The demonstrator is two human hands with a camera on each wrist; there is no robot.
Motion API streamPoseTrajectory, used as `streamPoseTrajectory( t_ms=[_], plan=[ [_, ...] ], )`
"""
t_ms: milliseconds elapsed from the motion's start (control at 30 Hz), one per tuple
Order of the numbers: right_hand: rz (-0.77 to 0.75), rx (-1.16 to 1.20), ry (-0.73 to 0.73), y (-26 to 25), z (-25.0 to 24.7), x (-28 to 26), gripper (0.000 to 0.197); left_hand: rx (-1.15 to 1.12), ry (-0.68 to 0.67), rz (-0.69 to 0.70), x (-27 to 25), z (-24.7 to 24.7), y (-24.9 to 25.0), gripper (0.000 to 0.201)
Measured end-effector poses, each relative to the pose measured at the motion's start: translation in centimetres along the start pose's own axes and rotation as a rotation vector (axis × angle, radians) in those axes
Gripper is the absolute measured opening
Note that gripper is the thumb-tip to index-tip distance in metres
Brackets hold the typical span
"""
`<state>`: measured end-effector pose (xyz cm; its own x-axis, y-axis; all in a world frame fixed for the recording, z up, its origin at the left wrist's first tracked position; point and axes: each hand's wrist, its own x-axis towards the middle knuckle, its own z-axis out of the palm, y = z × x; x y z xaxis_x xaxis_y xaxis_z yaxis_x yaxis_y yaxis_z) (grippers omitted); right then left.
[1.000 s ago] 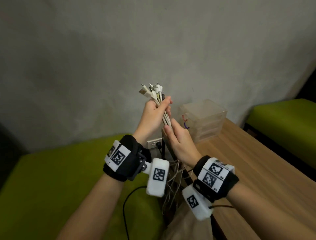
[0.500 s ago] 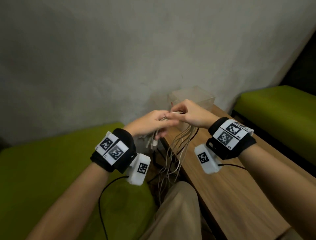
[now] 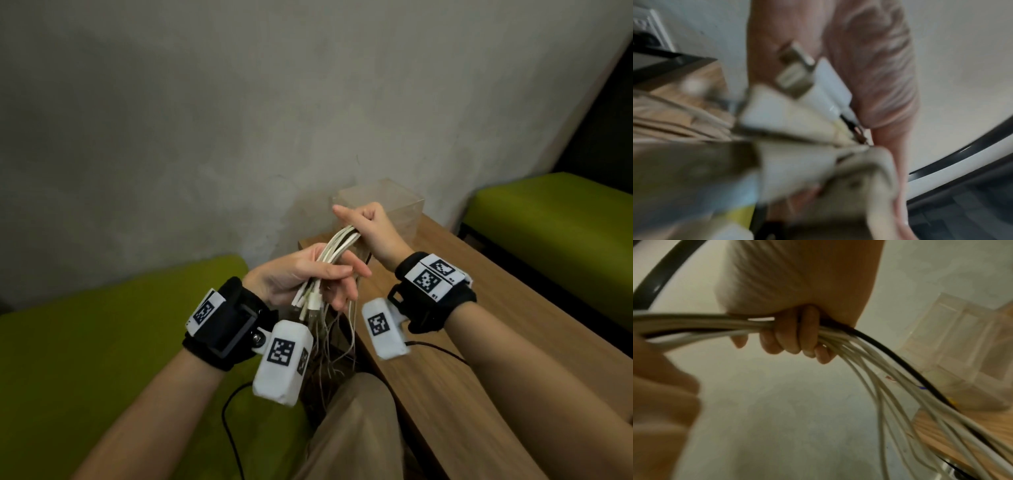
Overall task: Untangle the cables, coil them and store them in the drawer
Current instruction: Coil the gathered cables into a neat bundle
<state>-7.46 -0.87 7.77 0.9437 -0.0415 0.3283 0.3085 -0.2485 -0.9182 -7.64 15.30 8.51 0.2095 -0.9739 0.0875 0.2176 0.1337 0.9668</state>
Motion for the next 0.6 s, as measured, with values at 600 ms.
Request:
streamPoseTrajectory(
  t_ms=[600],
  plan=[
    [-0.030,-0.517,-0.156,4.0,5.8,-5.1,0.022,0.680,0.949,0.606,1.9,-3.0,0.0,0.036]
  ],
)
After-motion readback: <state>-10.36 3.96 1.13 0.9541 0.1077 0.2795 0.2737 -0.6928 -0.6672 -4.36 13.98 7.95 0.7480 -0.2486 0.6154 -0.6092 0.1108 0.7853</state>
